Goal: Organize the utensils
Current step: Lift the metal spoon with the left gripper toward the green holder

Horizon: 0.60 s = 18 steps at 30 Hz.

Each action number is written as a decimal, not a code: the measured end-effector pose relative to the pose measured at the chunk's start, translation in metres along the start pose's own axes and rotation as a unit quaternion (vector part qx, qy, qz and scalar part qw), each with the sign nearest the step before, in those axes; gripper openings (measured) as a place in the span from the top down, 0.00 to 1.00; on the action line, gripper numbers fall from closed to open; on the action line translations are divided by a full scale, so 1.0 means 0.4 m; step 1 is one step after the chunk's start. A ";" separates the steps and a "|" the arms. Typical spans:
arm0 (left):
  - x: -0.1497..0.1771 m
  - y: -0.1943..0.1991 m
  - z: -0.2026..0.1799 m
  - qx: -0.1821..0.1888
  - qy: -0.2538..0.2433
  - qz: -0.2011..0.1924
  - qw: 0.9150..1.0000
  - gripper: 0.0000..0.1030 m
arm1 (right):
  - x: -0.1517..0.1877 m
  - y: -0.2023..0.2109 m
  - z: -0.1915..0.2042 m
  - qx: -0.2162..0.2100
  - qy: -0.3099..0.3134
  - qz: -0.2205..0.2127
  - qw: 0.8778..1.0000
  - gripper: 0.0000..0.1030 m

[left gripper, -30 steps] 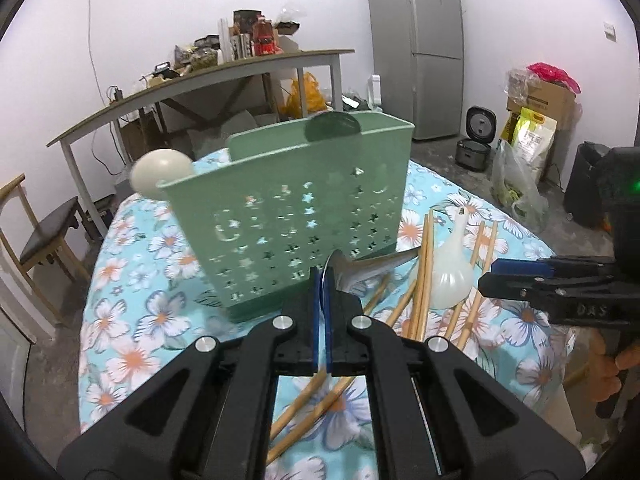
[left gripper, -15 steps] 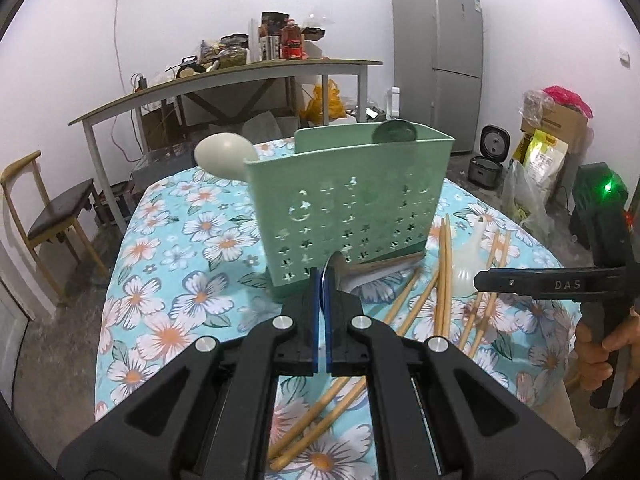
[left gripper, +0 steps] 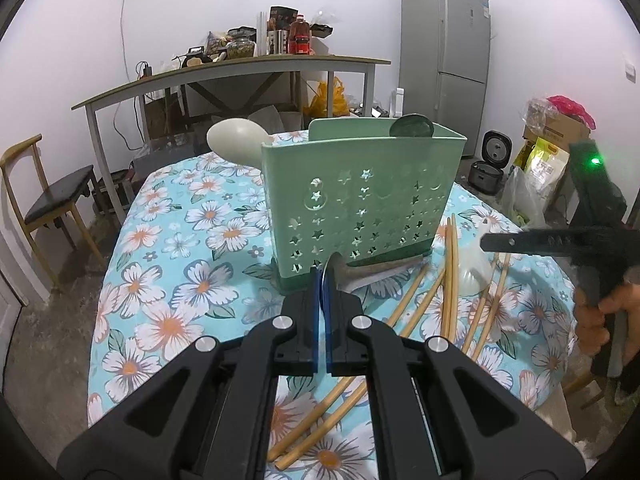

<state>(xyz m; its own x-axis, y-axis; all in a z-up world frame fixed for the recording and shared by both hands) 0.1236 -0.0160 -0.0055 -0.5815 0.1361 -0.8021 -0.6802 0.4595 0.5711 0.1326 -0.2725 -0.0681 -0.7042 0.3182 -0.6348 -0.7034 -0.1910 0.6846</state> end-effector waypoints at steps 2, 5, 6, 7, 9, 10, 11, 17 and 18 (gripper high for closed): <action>0.002 -0.002 0.002 0.000 0.002 0.001 1.000 0.99 | -0.008 -0.024 -0.014 -0.003 -0.011 0.014 1.000 0.47; 0.003 -0.001 0.004 0.001 0.003 0.001 1.000 0.99 | -0.016 -0.056 -0.033 -0.002 -0.031 0.042 0.999 0.47; 0.003 -0.001 0.004 0.000 0.003 0.001 1.000 0.99 | -0.016 -0.057 -0.032 -0.002 -0.034 0.045 0.998 0.46; 0.003 -0.001 0.004 0.000 0.003 0.001 1.000 0.99 | -0.018 -0.057 -0.029 -0.002 -0.034 0.050 0.998 0.43; 0.003 -0.002 0.005 0.001 0.005 0.002 1.000 0.99 | -0.016 -0.057 -0.017 -0.008 -0.033 0.063 0.997 0.40; 0.003 -0.003 0.006 0.001 0.006 0.002 1.000 0.99 | -0.011 -0.061 -0.014 -0.019 -0.037 0.073 0.996 0.40; 0.003 -0.003 0.006 0.002 0.007 0.002 1.000 0.99 | -0.006 -0.063 -0.010 -0.034 -0.043 0.079 0.995 0.40; 0.004 -0.004 0.008 0.002 0.008 0.001 1.000 0.99 | 0.014 -0.035 0.006 -0.094 -0.065 0.070 0.991 0.40; 0.004 -0.003 0.008 0.002 0.008 0.001 1.000 0.99 | 0.017 -0.026 0.009 -0.106 -0.068 0.063 0.990 0.40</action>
Point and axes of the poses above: each gripper's, at about its wrist camera, not at the fingertips, and y roughly against the way its jaws point, z to its left, x to its underside, the point moved 1 cm from there along -y, roughly the way its jaws point, and after that the axes turned 11 degrees about y, right-handed, at the moved point
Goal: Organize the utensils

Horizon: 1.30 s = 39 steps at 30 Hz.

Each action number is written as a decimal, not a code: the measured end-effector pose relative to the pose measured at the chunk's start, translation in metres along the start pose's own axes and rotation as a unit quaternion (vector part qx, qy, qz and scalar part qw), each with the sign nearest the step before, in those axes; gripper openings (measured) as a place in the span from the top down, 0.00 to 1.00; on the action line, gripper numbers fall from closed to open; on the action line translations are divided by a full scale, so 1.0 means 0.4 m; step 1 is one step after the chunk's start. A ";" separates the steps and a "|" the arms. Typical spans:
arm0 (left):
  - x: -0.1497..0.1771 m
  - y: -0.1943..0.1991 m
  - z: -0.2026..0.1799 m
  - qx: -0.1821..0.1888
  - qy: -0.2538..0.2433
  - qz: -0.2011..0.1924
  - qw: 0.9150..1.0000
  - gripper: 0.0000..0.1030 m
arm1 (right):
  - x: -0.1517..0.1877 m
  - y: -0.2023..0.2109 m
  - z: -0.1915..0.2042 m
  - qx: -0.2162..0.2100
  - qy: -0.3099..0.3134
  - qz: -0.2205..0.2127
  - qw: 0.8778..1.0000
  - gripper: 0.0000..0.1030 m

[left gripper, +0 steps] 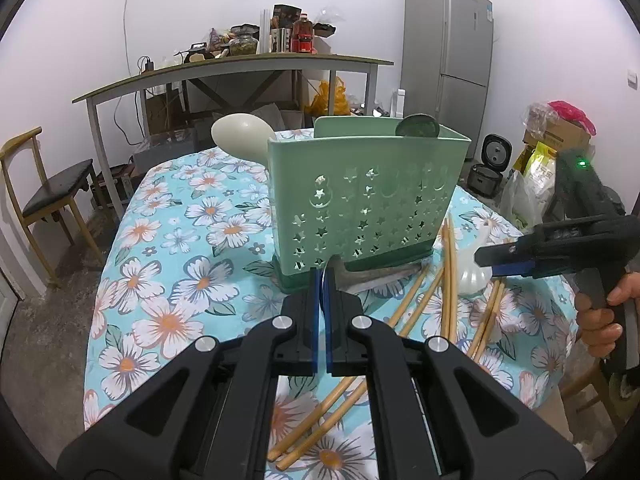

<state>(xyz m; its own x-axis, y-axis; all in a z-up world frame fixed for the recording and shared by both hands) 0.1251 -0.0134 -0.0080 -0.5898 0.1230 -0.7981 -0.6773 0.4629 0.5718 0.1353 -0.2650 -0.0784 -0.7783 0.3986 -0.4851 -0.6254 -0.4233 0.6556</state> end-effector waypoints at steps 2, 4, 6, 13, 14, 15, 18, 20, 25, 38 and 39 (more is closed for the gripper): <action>-0.001 0.000 0.001 -0.001 0.001 0.000 1.000 0.99 | 0.007 0.015 0.012 -0.020 0.005 -0.016 1.000 0.40; -0.002 0.001 0.003 -0.001 0.003 0.000 1.000 0.99 | 0.010 0.022 0.021 -0.024 0.015 -0.025 0.999 0.41; -0.002 0.002 0.003 -0.002 0.005 0.000 1.000 0.99 | 0.012 0.022 0.030 -0.026 0.019 -0.031 0.999 0.45; -0.002 0.001 0.002 -0.002 0.004 0.000 1.000 0.98 | 0.012 -0.008 0.025 -0.015 -0.001 -0.043 0.999 0.55; -0.002 0.001 0.002 -0.002 0.004 0.000 1.000 0.98 | 0.013 -0.013 0.015 -0.020 -0.016 -0.046 0.999 0.58; -0.002 0.001 0.002 -0.001 0.005 0.000 1.000 0.98 | 0.013 -0.019 0.008 -0.023 -0.027 -0.048 0.998 0.60; -0.002 0.001 0.002 -0.001 0.004 0.000 1.000 0.98 | 0.022 -0.034 -0.021 -0.035 -0.066 -0.059 0.995 0.76; -0.002 0.002 0.002 -0.001 0.003 -0.001 1.000 0.98 | 0.032 -0.035 -0.043 -0.060 -0.097 -0.070 0.991 0.91; -0.006 0.016 -0.002 -0.001 0.000 -0.011 1.000 0.98 | 0.050 -0.002 -0.066 -0.106 -0.135 -0.098 0.980 0.96; -0.082 0.158 -0.051 0.026 -0.028 -0.078 0.996 0.98 | 0.059 0.152 -0.044 -0.114 -0.113 -0.166 0.973 0.97; -0.102 0.178 -0.052 0.034 -0.025 -0.084 0.996 0.98 | 0.059 0.163 -0.042 -0.116 -0.110 -0.170 0.972 0.97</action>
Point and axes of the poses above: each gripper's, at about its wrist camera, not at the fingertips, and y roughly against the way its jaws point, z to its left, x to its underside, the point moved 1 cm from there along -y, roughly the way its jaws point, and after that the axes turned 11 degrees about y, right-handed, at the moved point
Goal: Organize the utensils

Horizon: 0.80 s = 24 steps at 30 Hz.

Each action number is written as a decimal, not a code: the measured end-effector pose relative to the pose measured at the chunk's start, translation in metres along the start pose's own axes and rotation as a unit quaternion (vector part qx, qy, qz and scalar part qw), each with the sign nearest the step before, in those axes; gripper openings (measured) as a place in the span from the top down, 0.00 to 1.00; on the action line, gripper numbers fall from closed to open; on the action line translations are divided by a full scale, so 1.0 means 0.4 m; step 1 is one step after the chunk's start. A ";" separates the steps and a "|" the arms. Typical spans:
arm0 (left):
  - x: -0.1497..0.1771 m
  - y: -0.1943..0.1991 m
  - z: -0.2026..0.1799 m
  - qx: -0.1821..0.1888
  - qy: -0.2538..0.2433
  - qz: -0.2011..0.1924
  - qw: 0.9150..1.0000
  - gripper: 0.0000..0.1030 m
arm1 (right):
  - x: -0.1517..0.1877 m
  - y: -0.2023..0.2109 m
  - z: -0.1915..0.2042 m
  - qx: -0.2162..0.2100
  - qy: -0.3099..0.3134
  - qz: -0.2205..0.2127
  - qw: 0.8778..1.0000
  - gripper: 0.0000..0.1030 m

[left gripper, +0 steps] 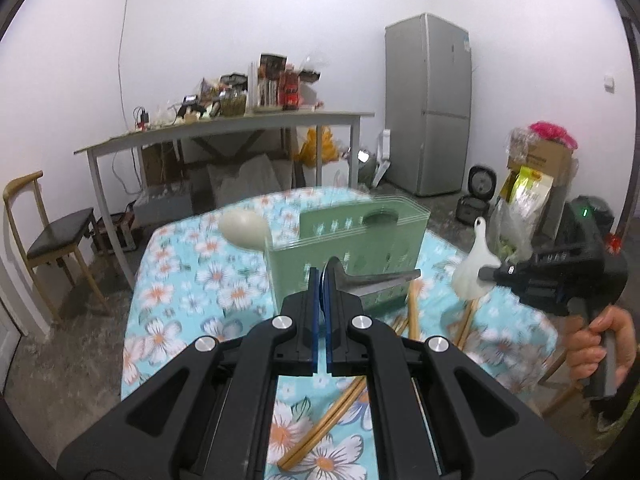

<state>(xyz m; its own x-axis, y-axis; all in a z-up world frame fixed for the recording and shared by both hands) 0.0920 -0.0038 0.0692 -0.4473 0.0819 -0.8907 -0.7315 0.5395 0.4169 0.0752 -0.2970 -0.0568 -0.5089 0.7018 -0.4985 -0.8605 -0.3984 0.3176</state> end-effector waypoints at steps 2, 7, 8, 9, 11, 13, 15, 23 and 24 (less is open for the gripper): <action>-0.030 0.021 -0.001 0.004 0.001 -0.012 1.000 0.99 | -0.003 0.017 0.009 -0.001 0.009 -0.007 1.000 0.97; -0.129 0.099 0.004 -0.014 -0.021 -0.067 0.997 0.99 | -0.004 0.033 0.027 -0.004 0.027 -0.014 1.000 0.97; -0.146 0.112 0.005 -0.025 -0.033 -0.076 0.996 0.99 | -0.004 0.036 0.028 -0.007 0.029 -0.016 0.999 0.97; -0.153 0.119 0.006 -0.033 -0.042 -0.080 0.995 0.99 | -0.002 0.039 0.026 -0.010 0.030 -0.017 0.999 0.97; -0.168 0.126 0.007 -0.053 -0.067 -0.081 0.993 0.99 | -0.002 0.034 0.023 -0.015 0.031 -0.018 0.999 0.97; -0.172 0.113 0.009 -0.080 -0.093 -0.067 0.990 0.99 | -0.001 0.025 0.022 -0.022 0.031 -0.018 0.999 0.97; -0.168 0.091 0.014 -0.102 -0.109 -0.048 0.988 0.98 | 0.001 0.028 0.023 -0.027 0.033 -0.019 0.999 0.97; -0.174 0.011 0.035 -0.152 -0.137 -0.022 0.979 0.98 | -0.005 0.040 0.024 -0.038 0.043 -0.025 0.998 0.97; -0.179 0.006 0.035 -0.153 -0.141 -0.022 0.978 0.98 | -0.004 0.041 0.022 -0.038 0.043 -0.026 0.998 0.97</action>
Point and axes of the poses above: each gripper's, at about its wrist camera, not at the fingertips, and y roughly against the way its jaws point, z to its left, x to its underside, the point moved 1 cm from there along -y, roughly the way its jaws point, and after that the axes turned 11 degrees about y, right-handed, at the moved point
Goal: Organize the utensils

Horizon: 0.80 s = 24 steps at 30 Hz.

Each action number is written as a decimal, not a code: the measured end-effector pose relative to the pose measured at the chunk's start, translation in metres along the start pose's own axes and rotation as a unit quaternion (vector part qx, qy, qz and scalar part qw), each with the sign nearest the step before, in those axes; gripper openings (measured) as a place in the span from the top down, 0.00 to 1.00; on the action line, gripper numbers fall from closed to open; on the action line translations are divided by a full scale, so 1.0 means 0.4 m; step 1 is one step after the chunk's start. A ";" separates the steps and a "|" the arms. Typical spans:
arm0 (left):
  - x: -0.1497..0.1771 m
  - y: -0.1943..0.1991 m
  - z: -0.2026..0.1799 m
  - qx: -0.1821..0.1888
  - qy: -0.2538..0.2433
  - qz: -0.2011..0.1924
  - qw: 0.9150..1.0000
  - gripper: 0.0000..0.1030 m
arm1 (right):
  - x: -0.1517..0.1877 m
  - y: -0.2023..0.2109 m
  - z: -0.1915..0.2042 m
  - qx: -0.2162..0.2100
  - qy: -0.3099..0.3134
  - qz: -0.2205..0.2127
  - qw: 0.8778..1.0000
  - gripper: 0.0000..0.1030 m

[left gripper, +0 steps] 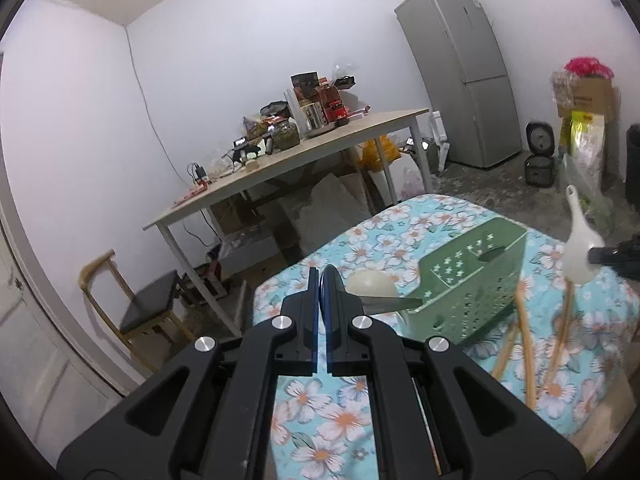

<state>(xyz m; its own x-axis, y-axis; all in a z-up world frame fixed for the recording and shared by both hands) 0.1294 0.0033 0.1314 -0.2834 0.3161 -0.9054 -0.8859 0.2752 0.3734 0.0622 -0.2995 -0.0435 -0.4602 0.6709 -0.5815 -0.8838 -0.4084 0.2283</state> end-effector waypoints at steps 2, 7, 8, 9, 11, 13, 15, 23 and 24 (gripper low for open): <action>-0.008 -0.011 -0.008 0.004 -0.009 0.002 1.000 0.98 | 0.001 0.002 -0.004 -0.002 -0.002 -0.001 1.000 0.97; -0.001 -0.070 -0.043 0.027 -0.016 0.025 0.999 0.98 | 0.005 0.001 -0.004 -0.009 -0.006 -0.001 1.000 0.97; 0.000 -0.080 -0.046 0.031 -0.014 0.028 0.999 0.97 | 0.006 0.000 -0.003 -0.011 -0.006 -0.001 1.000 0.97; 0.002 -0.088 -0.051 0.037 -0.009 0.027 0.999 0.94 | 0.006 0.000 0.000 -0.015 -0.006 0.000 1.000 0.97; 0.000 -0.100 -0.055 0.054 0.011 0.027 0.998 0.82 | 0.003 0.004 0.008 -0.018 -0.001 -0.001 1.000 0.97; -0.001 -0.109 -0.054 0.060 0.036 0.024 0.997 0.65 | 0.000 0.006 0.015 -0.023 0.000 -0.003 1.000 0.97; 0.003 -0.117 -0.052 0.073 0.058 0.023 0.995 0.63 | -0.004 0.009 0.020 -0.036 -0.004 -0.005 0.999 0.97; 0.025 -0.101 -0.032 0.073 0.103 0.005 0.992 0.55 | -0.010 -0.022 0.084 -0.141 -0.045 0.009 0.989 0.97; 0.031 -0.098 -0.027 0.073 0.106 0.005 0.992 0.54 | -0.007 -0.036 0.096 -0.162 -0.057 0.017 0.985 0.97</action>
<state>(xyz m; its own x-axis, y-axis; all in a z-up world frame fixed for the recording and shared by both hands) 0.1568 -0.0135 0.1034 -0.3766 0.1261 -0.9178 -0.8245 0.4060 0.3941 0.0731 -0.2718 -0.0152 -0.5127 0.7105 -0.4821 -0.8022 -0.5965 -0.0261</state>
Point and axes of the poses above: each gripper's, at about its wrist camera, not at the fingertips, and y roughly against the way its jaws point, z to its left, x to its underside, the point moved 1 cm from there along -y, roughly the way its jaws point, and after that the axes turned 11 degrees about y, right-handed, at the moved point
